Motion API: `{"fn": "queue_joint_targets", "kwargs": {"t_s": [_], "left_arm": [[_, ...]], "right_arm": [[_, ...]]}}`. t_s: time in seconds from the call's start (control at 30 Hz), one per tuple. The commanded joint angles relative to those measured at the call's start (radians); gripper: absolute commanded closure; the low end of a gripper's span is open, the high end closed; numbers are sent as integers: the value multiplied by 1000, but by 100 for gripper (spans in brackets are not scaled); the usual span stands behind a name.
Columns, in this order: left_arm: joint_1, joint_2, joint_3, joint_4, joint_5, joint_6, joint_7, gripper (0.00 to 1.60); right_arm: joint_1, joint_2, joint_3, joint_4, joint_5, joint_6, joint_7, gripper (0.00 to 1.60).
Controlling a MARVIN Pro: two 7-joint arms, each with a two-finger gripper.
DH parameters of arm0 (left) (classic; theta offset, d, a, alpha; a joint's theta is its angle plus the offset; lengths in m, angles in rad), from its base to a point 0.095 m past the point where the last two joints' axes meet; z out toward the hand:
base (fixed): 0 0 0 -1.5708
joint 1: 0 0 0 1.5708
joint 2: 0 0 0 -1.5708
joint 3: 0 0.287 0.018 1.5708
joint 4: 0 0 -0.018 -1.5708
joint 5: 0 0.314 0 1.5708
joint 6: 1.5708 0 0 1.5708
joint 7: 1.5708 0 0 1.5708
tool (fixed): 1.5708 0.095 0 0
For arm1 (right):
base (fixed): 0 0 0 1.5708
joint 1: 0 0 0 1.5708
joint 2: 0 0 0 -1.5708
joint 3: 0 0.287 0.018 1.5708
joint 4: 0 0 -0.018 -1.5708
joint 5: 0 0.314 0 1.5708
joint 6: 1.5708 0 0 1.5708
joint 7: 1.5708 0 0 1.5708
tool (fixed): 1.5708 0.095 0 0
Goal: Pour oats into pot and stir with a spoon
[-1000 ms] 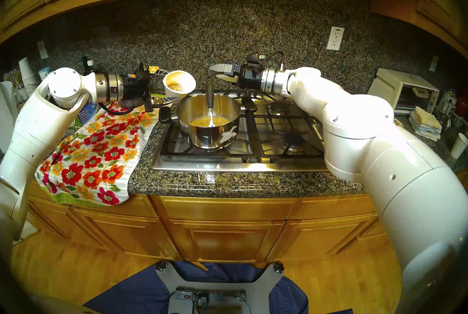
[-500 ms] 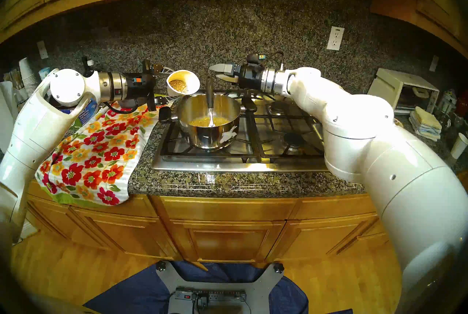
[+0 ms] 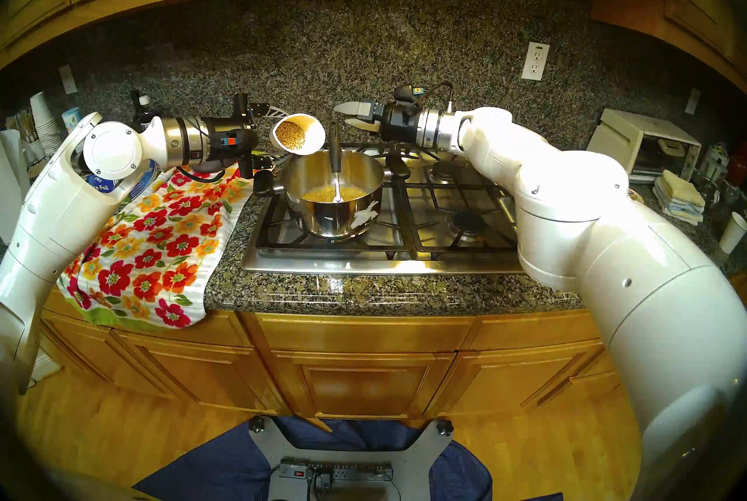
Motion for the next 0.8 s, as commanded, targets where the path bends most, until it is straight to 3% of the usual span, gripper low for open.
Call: {"fn": "queue_joint_targets", "kwargs": {"t_s": [0.0,0.13,0.77], "left_arm": [[4,6,-22,-56,92,-18,93,49],[25,13,-17,-83,182,-31,147,48],[88,17,-4,-153,459,-32,322,51]], "right_arm": [[41,1,10,-1,8,0,3,0],[41,1,10,-1,8,0,3,0],[41,1,11,-1,8,0,3,0]]}}
